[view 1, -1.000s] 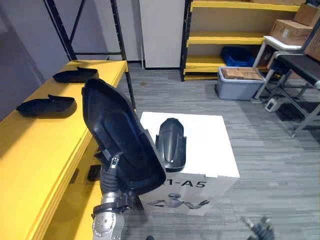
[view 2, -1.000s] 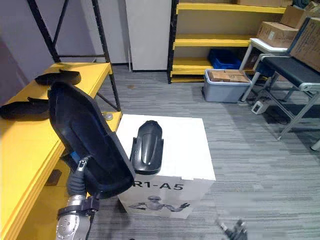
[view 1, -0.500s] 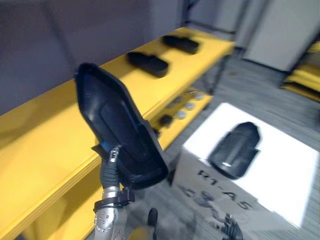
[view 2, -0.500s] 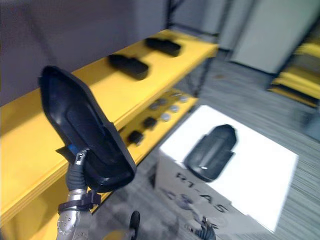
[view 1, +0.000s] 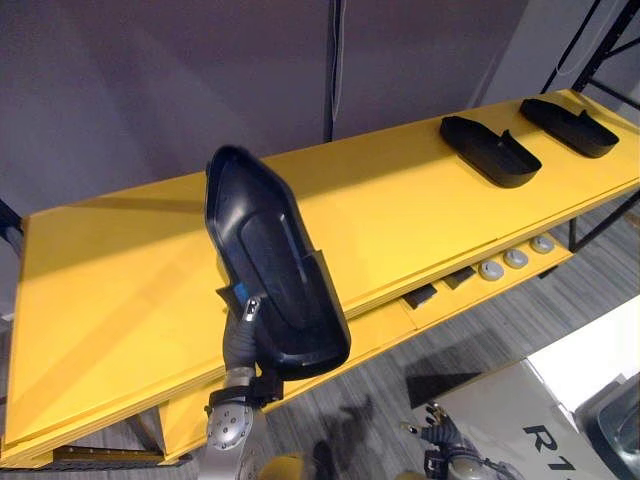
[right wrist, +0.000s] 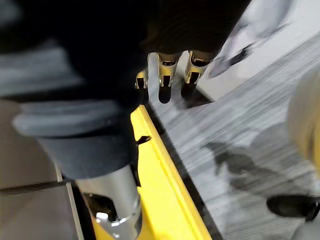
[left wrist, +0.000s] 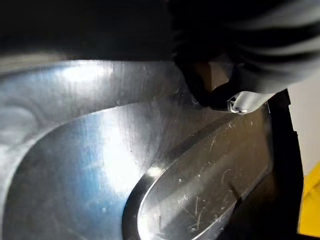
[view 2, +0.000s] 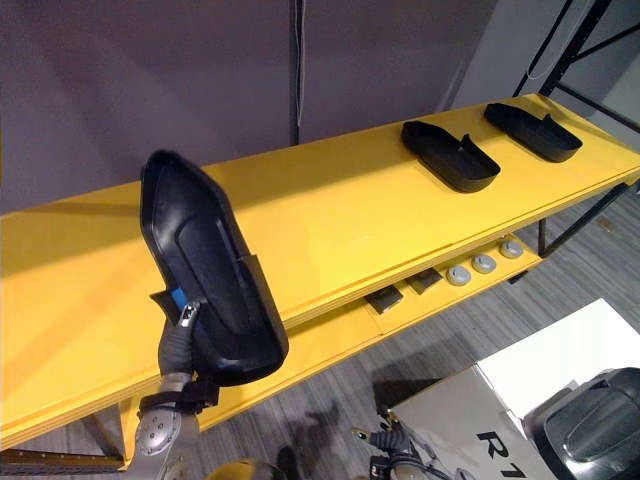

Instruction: Walk over and take plastic housings, then place them on the shelf

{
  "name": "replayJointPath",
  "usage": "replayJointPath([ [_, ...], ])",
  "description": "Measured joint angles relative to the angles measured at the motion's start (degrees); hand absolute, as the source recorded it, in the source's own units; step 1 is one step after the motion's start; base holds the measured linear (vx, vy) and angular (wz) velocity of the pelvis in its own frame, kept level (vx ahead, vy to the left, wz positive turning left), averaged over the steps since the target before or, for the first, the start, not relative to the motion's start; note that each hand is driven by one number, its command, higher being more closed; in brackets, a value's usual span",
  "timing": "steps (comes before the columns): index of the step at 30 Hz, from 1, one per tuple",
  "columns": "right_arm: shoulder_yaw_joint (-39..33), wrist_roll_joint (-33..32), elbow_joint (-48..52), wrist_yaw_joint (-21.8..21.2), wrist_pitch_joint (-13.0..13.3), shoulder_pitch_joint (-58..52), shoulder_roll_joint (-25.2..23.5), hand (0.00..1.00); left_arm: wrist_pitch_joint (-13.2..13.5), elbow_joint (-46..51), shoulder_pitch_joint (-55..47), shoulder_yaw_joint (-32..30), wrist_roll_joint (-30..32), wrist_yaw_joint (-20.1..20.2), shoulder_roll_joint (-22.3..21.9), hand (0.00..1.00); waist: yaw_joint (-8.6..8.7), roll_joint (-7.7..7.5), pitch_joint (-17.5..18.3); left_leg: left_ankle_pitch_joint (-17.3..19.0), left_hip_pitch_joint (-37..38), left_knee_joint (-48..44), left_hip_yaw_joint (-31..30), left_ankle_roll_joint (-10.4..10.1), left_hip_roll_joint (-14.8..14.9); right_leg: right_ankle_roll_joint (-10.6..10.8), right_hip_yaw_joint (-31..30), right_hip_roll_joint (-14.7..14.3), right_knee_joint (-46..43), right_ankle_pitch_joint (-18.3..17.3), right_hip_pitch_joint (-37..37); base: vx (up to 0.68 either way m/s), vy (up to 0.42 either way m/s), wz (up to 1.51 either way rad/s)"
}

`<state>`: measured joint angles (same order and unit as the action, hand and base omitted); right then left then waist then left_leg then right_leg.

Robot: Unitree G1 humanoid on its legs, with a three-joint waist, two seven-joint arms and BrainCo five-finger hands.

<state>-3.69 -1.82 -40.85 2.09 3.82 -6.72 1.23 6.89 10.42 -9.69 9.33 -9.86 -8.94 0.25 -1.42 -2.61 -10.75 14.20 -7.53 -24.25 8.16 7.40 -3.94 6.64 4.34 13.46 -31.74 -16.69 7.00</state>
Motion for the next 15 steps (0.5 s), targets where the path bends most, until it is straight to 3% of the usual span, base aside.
replayJointPath([
  [2, 0.3, 0.0, 0.08, 0.13, -0.05, -1.28, -0.07, 0.0, 0.01, -0.03, 0.66, 2.51, 0.03, 0.02, -0.29, 1.0, 0.77, -0.27, 0.18, -0.29, 1.16, 1.7, -2.25, 0.25, -1.55, 0.26, -5.65, -2.72, 4.53, 0.19, 1.7, 0.19, -0.035, 0.68],
  [3, 0.29, 0.0, 0.2, 0.15, -0.07, -2.02, -0.08, 0.0, 0.01, -0.03, 0.72, 3.32, 0.03, 0.07, -0.48, 1.0, 0.74, -0.53, 0.44, -0.28, 1.55, 2.13, -3.11, 0.25, -2.2, 0.28, -6.34, -2.74, 5.76, 0.2, 1.69, 0.21, -0.089, 0.74],
  [5, 0.24, -0.03, 2.18, 0.1, -0.37, -5.19, -1.2, 0.0, 0.03, -0.02, 0.38, 4.53, 0.03, 0.19, -1.79, 1.0, 0.38, -1.09, 2.11, -0.22, 3.54, 3.66, -5.95, 0.09, -3.41, -0.17, -4.83, -2.75, 9.22, 2.2, -0.34, 0.33, -0.17, 0.76],
  [7, 0.3, -0.03, 3.13, 0.06, -0.35, -6.28, -2.27, 0.0, 0.18, -0.02, 0.34, 4.52, -0.01, 0.11, -2.6, 1.0, 0.15, -1.1, 3.65, -0.19, 4.27, 4.05, -7.17, -0.61, -2.69, -0.69, -3.52, -3.71, 12.33, 4.41, -2.41, 0.27, -0.152, 0.43],
  [9, 0.33, 0.0, 5.0, 0.01, -0.27, -6.11, -3.26, 0.0, 0.33, -0.07, 0.36, 5.16, -0.1, 0.12, -3.01, 1.0, -0.44, -1.06, 4.92, 0.26, 5.73, 4.58, -6.52, -3.71, -0.3, -0.94, -2.55, -5.86, 16.29, 6.26, -6.09, 0.29, -0.219, 0.07],
  [15, -0.5, -0.02, 4.73, 0.06, -0.27, -6.72, -3.02, 0.0, 0.32, -1.88, 1.34, 7.9, -0.07, 0.02, -2.78, 1.0, 0.45, -1.23, 7.44, -0.77, 10.94, 11.49, -5.64, -8.16, 2.98, -3.04, -2.26, -9.05, 20.18, 7.66, -9.33, 0.18, -0.163, -0.1],
])
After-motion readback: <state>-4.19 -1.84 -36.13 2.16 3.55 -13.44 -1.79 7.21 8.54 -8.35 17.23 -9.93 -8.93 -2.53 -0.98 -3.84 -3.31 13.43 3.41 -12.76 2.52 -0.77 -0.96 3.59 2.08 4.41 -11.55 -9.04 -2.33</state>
